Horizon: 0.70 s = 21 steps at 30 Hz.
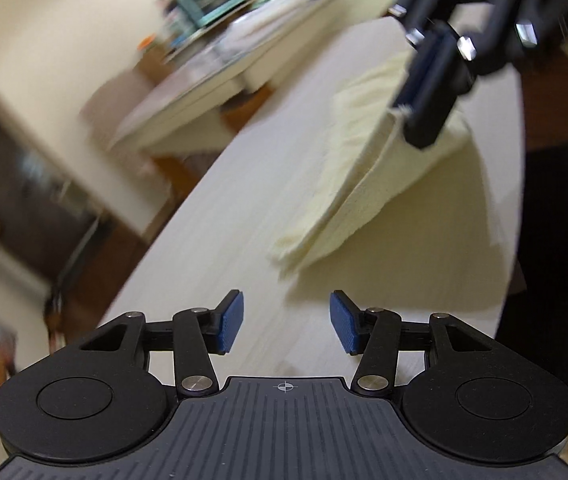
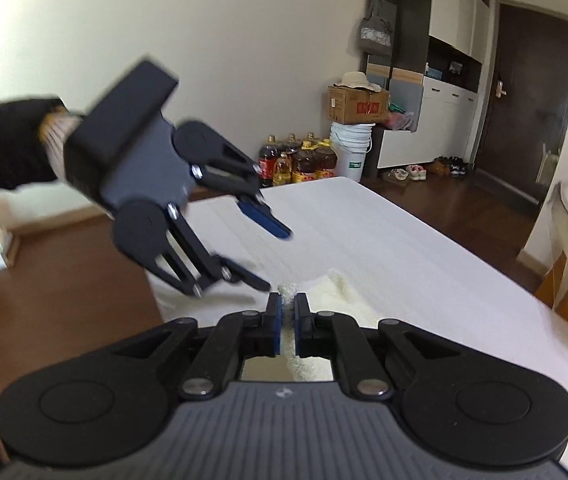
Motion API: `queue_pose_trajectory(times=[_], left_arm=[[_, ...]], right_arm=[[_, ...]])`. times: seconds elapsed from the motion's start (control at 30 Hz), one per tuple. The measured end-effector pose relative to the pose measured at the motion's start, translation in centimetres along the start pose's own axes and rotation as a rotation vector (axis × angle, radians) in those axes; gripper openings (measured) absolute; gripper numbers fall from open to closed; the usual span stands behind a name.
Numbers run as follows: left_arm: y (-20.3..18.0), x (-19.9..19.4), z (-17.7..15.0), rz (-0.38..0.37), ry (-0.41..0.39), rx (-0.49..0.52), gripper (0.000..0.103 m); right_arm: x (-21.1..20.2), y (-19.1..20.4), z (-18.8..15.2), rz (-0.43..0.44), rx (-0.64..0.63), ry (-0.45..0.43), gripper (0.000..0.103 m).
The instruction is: Fold towel
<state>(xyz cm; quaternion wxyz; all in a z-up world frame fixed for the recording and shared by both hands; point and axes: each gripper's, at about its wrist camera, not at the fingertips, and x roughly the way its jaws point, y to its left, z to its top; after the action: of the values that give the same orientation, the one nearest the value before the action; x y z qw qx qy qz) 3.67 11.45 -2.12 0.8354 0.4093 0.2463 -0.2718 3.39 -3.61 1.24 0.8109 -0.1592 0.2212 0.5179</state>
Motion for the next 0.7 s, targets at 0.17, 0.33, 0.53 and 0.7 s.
queue_pose_trajectory(times=[0.17, 0.33, 0.53, 0.7], left_arm=[[-2.8, 0.1, 1.7, -0.047, -0.055, 0.198, 0.034], [-4.4, 0.1, 2.1, -0.152, -0.009, 0.299, 0.007], [-4.0, -1.9, 3.2, -0.241, 0.051, 0.341, 0.006], [-1.2, -2.3, 6.2, -0.264, 0.041, 0.305, 0.006]], right_arm=[[-2.1, -0.2, -0.6, 0.05, -0.001, 0.02, 0.007], [-3.1, -0.1, -1.5, 0.065, 0.014, 0.023, 0.007], [-3.8, 1.1, -3.5, 0.092, 0.038, -0.002, 0.007], [-6.1, 0.2, -4.5, 0.051, 0.102, -0.091, 0.007]])
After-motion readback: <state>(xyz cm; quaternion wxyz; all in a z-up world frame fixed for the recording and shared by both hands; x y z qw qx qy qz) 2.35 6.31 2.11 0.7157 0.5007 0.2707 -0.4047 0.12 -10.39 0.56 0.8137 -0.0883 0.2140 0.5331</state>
